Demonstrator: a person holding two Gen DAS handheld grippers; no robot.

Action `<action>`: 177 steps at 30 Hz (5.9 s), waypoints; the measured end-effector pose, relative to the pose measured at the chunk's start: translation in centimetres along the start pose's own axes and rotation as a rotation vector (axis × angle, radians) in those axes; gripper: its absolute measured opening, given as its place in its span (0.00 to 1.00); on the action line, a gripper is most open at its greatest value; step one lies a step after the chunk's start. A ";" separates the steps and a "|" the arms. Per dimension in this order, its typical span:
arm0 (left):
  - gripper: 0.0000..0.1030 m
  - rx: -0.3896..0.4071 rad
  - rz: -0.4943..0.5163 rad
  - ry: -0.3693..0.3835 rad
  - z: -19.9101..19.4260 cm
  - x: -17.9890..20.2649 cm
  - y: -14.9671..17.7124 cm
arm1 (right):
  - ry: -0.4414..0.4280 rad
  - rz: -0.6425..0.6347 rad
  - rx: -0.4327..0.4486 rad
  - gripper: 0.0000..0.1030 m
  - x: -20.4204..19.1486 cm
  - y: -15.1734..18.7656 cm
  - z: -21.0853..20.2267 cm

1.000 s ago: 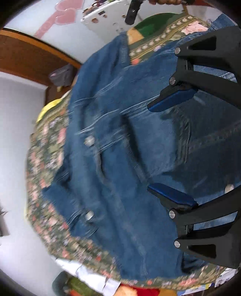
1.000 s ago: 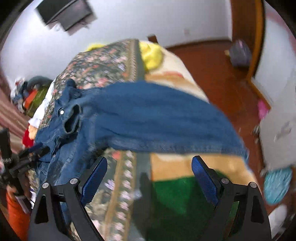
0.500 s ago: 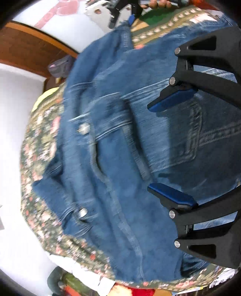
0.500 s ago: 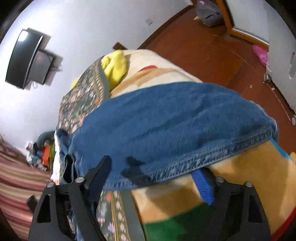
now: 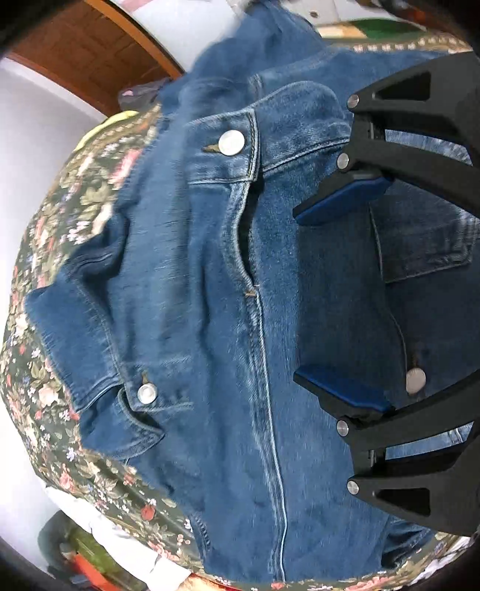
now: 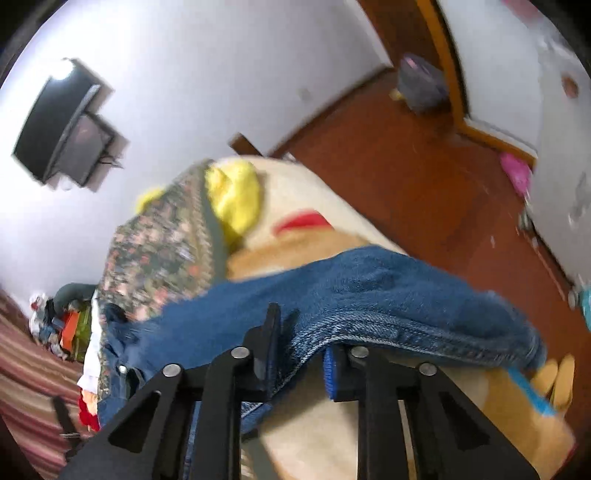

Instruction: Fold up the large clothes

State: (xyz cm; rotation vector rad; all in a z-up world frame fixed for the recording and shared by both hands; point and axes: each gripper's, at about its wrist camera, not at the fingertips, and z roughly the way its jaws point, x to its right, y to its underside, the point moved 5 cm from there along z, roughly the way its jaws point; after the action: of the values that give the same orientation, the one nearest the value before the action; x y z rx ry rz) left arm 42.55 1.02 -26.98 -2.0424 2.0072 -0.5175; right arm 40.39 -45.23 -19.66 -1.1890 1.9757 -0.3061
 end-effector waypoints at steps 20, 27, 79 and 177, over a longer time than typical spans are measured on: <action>0.76 0.274 0.001 -0.014 -14.5 -6.9 4.3 | -0.412 -0.570 -0.188 0.10 -31.7 12.9 0.5; 0.77 0.305 0.045 -0.067 -16.9 -8.8 7.7 | -0.232 -0.695 -0.484 0.11 -30.0 22.3 8.0; 0.11 0.329 0.170 -0.068 -14.8 1.9 -3.9 | -0.129 -0.648 -0.461 0.11 -16.2 13.2 5.4; 0.31 0.162 -0.263 -0.098 -6.0 -23.1 0.2 | 0.064 -0.778 -0.367 0.11 -20.2 13.1 12.0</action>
State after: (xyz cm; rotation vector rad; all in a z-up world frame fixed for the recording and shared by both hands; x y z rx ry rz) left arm 39.99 24.48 -23.59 -2.1946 1.5962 -0.5947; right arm 45.78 -19.37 -24.66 -2.1920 1.5744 -0.3761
